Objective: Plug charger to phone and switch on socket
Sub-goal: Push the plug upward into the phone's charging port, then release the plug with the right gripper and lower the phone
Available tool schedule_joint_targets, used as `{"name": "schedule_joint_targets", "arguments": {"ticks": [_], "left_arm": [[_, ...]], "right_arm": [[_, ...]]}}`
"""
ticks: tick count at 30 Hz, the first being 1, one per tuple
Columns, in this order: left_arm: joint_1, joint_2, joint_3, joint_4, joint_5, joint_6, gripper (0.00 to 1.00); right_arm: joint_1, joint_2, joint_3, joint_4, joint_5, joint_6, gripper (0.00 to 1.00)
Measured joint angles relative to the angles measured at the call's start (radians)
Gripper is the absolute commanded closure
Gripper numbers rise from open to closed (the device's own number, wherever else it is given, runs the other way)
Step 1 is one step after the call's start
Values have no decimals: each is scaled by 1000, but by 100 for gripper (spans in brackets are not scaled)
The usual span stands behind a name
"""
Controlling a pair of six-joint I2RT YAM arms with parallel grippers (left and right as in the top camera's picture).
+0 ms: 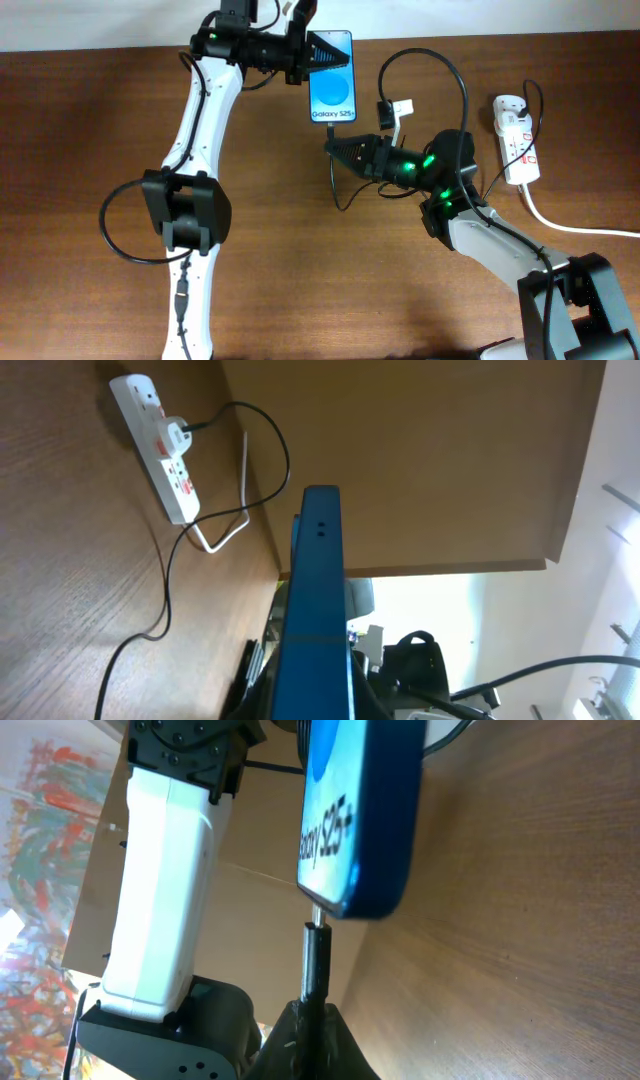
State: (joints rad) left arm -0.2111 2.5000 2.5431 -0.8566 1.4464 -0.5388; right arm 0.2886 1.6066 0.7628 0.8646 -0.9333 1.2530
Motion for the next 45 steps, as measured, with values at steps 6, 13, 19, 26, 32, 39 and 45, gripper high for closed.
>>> {"name": "schedule_joint_targets", "arguments": {"ticks": [6, 13, 19, 26, 32, 39, 45], "left_arm": [[-14, 0, 0, 1, -33, 0, 100], [9, 0, 0, 1, -3, 0, 100], [9, 0, 0, 1, 1, 0, 100], [10, 0, 0, -2, 4, 0, 100], [1, 0, 0, -2, 3, 0, 100], [-7, 0, 0, 5, -11, -1, 100], [-11, 0, 0, -3, 4, 0, 100]], "right_arm": [[0, 0, 0, -5, -8, 0, 96], [-10, 0, 2, -4, -3, 1, 96], [-13, 0, 2, -5, -8, 0, 96], [-15, 0, 9, -20, -3, 0, 96], [-16, 0, 10, -21, -2, 0, 96], [-40, 0, 16, -29, -35, 0, 96], [-82, 0, 53, -31, -26, -2, 71]]}}
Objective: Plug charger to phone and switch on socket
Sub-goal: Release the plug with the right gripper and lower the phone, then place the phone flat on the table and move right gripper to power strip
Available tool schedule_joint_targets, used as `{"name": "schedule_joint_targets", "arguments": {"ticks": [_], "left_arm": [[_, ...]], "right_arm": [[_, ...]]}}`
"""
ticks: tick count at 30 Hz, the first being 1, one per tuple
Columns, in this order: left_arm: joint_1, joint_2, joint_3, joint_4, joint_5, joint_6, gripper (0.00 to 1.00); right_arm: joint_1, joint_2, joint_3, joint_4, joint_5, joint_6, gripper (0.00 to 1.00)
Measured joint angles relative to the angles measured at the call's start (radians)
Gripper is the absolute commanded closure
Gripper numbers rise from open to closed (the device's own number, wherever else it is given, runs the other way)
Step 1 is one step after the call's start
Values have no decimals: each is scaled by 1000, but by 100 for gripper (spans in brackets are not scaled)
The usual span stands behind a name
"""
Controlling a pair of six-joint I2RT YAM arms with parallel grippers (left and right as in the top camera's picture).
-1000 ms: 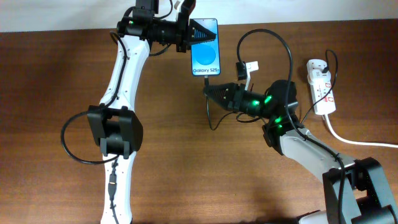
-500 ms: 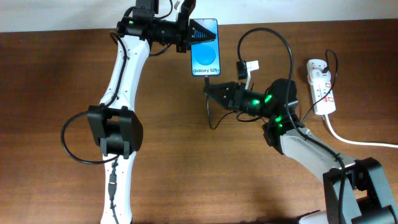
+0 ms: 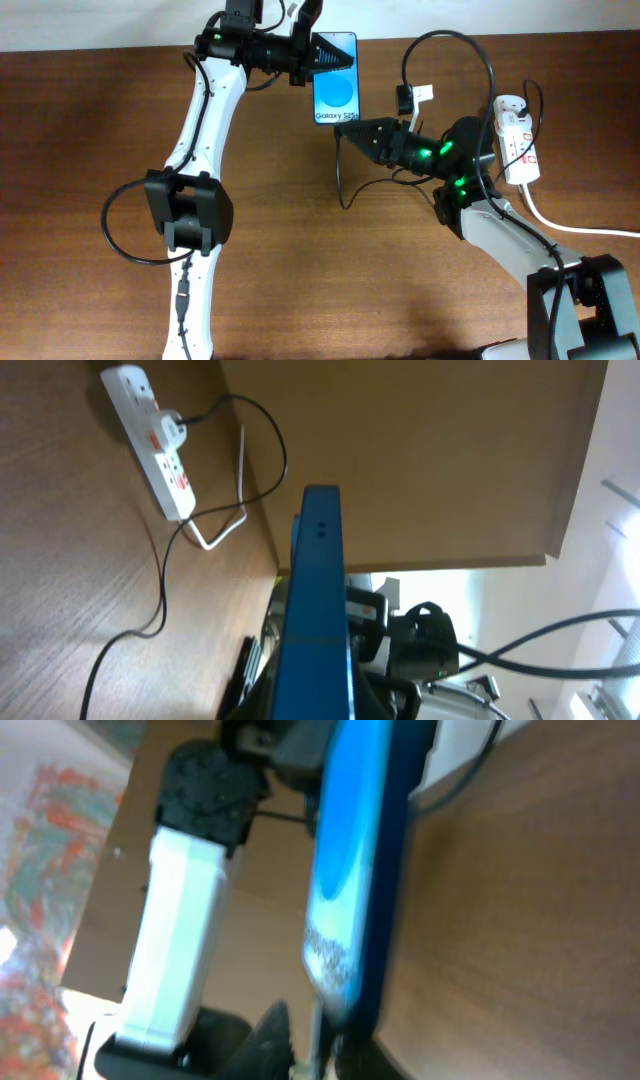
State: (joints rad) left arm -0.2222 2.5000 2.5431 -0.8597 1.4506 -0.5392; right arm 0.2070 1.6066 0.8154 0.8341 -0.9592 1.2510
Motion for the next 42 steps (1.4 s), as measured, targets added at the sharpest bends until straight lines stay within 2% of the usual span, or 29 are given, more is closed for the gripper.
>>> {"name": "schedule_joint_targets", "arguments": {"ticks": [2, 4, 5, 8, 10, 12, 13, 15, 17, 18, 19, 22, 24, 29, 31, 33, 35, 39, 42], "left_arm": [[12, 0, 0, -8, 5, 0, 100], [26, 0, 0, -9, 15, 0, 100], [34, 0, 0, -10, 15, 0, 100], [58, 0, 0, -11, 14, 48, 100], [60, 0, -2, -51, -5, 106, 100], [58, 0, -42, -188, -126, 168, 100], [57, 0, -66, -247, -229, 201, 100], [57, 0, -79, -323, -370, 261, 100], [55, 0, -105, -380, -521, 323, 100], [53, 0, -109, -406, -596, 342, 100], [53, 0, -109, -412, -637, 350, 100], [52, 30, -110, -397, -680, 361, 100], [53, 130, -112, -390, -694, 361, 100], [52, 202, -113, -390, -708, 361, 99], [52, 222, -113, -389, -696, 367, 92], [52, 223, -112, -389, -701, 370, 65], [52, 223, -108, -397, -695, 371, 57], [50, 222, -95, -420, -692, 371, 54], [45, 218, -76, -459, -768, 336, 54]], "right_arm": [[-2, 0, 4, -11, -3, -11, 68], [-5, 0, 14, -100, -11, -45, 63], [-6, 1, 19, -199, -23, -87, 59], [-6, 1, 20, -283, -39, -190, 43], [-6, 1, 21, -314, -43, -247, 43], [-15, 1, 28, -465, -33, -327, 44], [-36, 1, 28, -563, -10, -380, 38], [-56, 1, 29, -637, 40, -423, 37], [-59, 1, 65, -858, 134, -504, 36], [-58, 1, 147, -1118, 235, -606, 35], [-58, 6, 250, -1302, 306, -656, 33], [-58, 7, 535, -1580, 502, -811, 32], [-58, 7, 553, -1602, 543, -841, 31], [-58, 7, 553, -1621, 594, -867, 30], [-58, 7, 553, -1629, 606, -867, 30], [-58, 7, 553, -1639, 619, -869, 29], [-58, 7, 553, -1639, 623, -870, 27], [-58, 7, 553, -1648, 634, -870, 25], [-58, 7, 553, -1661, 645, -893, 25]]}}
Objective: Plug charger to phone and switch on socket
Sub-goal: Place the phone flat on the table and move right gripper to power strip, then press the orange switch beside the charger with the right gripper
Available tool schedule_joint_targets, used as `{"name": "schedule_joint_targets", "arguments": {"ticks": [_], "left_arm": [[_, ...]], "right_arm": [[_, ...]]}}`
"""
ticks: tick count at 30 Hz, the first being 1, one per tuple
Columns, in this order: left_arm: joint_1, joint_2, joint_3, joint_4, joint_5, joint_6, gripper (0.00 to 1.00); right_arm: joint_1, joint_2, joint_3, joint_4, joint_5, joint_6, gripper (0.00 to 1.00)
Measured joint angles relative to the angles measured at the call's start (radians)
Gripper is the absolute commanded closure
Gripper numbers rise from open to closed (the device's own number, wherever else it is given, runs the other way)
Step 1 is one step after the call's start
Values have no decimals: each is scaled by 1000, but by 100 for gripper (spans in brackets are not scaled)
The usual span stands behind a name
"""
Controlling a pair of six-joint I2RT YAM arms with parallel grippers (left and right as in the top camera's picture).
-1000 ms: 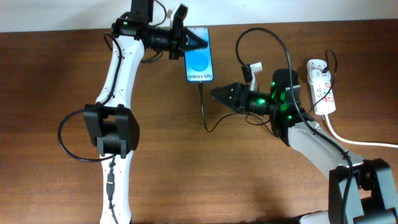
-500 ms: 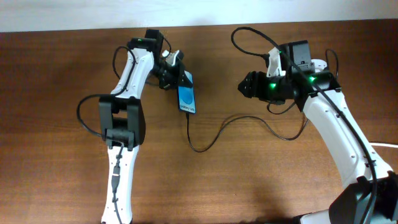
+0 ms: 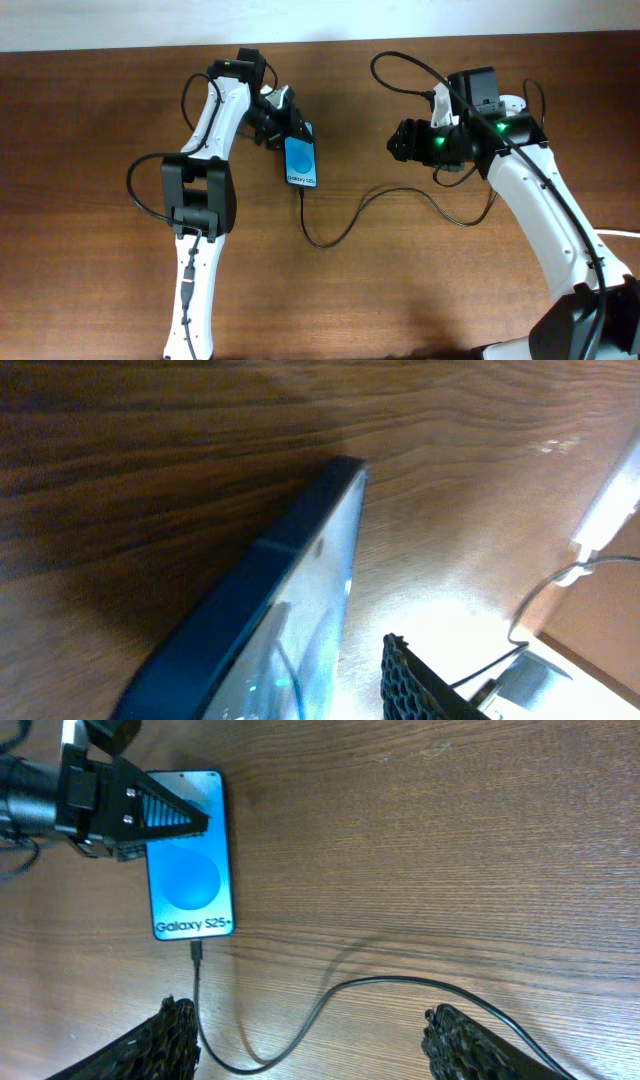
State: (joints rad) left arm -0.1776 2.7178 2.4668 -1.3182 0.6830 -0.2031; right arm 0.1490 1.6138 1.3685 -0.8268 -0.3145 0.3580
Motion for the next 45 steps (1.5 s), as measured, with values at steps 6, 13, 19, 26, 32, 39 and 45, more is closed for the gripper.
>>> {"name": "schedule_joint_targets", "arguments": {"ticks": [6, 13, 19, 26, 32, 39, 45], "left_arm": [[-6, -23, 53, -92, -380, -75, 53], [0, -116, 135, -144, -670, -58, 61], [1, -564, 202, -154, -695, 37, 21], [1, -559, 199, -205, -695, 55, 0], [1, -559, 199, -205, -695, 55, 1], [1, -559, 199, -205, -695, 55, 1], [1, -559, 199, -205, -696, 55, 1]], "right_arm": [[0, 0, 0, -11, 24, -22, 24], [-82, -72, 45, -70, 24, -47, 33], [-499, -177, 153, -94, 26, -56, 33], [-785, -14, 153, 16, -2, -80, 33], [-791, 200, 153, 103, -34, -82, 33], [-778, 345, 153, 239, -30, -82, 34], [-674, 444, 153, 282, 85, -89, 32]]}}
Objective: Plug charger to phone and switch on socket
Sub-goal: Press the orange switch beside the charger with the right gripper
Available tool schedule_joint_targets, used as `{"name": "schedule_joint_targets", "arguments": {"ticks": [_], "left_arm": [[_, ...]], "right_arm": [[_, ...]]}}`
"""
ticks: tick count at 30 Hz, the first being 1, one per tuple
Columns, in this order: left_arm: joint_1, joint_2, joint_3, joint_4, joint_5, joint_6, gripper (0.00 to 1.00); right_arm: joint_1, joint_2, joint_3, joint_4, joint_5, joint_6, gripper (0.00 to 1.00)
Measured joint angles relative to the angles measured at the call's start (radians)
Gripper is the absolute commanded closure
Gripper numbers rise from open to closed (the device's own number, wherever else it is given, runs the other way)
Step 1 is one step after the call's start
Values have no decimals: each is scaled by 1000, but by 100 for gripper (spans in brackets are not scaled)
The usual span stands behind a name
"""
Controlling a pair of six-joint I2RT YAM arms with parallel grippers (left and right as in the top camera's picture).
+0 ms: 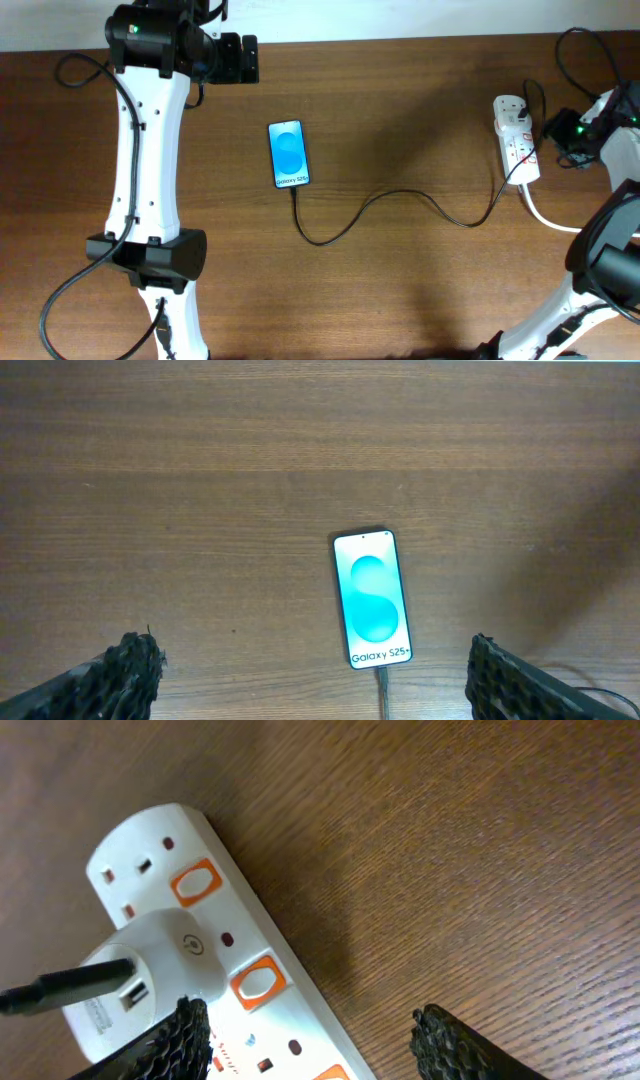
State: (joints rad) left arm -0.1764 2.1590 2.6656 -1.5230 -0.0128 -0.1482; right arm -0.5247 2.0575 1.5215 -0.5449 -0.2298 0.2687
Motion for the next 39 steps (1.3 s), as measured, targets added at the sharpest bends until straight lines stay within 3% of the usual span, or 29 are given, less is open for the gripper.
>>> {"name": "schedule_joint_targets", "arguments": {"ticks": [20, 39], "left_arm": [[0, 0, 0, 0, 0, 0, 0], [0, 0, 0, 0, 0, 0, 0]], "right_arm": [[56, 82, 1, 53, 92, -37, 33], [63, 81, 12, 2, 104, 8, 32]]}}
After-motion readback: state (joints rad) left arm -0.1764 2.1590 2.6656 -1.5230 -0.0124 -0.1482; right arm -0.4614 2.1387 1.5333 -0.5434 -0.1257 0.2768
